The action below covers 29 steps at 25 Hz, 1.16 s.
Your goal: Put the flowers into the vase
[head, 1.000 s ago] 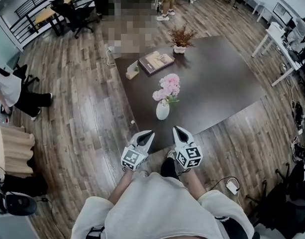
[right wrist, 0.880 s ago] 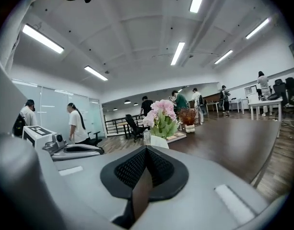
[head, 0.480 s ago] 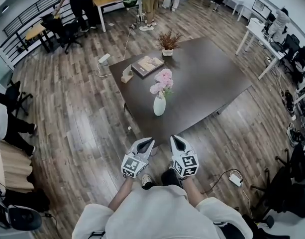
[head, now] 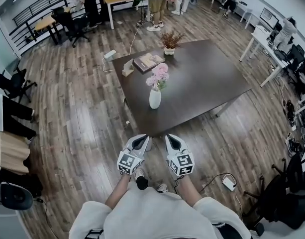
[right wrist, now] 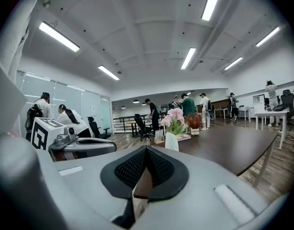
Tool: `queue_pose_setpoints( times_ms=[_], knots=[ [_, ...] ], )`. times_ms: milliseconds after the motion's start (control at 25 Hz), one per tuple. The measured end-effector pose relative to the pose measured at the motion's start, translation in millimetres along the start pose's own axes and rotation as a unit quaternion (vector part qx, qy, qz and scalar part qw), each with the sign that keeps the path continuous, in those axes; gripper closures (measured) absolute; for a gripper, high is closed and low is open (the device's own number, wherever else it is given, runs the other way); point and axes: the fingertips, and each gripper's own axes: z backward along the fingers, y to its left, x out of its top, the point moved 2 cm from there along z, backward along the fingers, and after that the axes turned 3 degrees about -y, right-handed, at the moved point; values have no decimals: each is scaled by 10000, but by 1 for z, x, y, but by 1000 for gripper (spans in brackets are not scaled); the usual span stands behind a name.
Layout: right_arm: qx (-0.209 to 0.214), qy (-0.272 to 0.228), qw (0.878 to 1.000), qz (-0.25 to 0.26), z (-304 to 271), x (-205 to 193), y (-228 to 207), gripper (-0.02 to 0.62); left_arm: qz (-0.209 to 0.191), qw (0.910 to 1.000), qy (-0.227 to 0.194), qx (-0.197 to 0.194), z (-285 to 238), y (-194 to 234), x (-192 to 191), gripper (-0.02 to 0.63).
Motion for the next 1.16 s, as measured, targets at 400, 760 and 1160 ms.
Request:
queue_pose_setpoints(
  times_ms=[400,760,1160],
  knots=[
    [263,2,9996,76,49,-11,-6,598,-61,9996,57,267,14,-60,0,594],
    [393,46,9989,245,66,-18,2,598,-73,9995,-14,293,18,-80,0,595],
    [395,36,9988,300,69,-11,1,598,-65,9993,-32,354,20,-81,6,594]
  ],
)
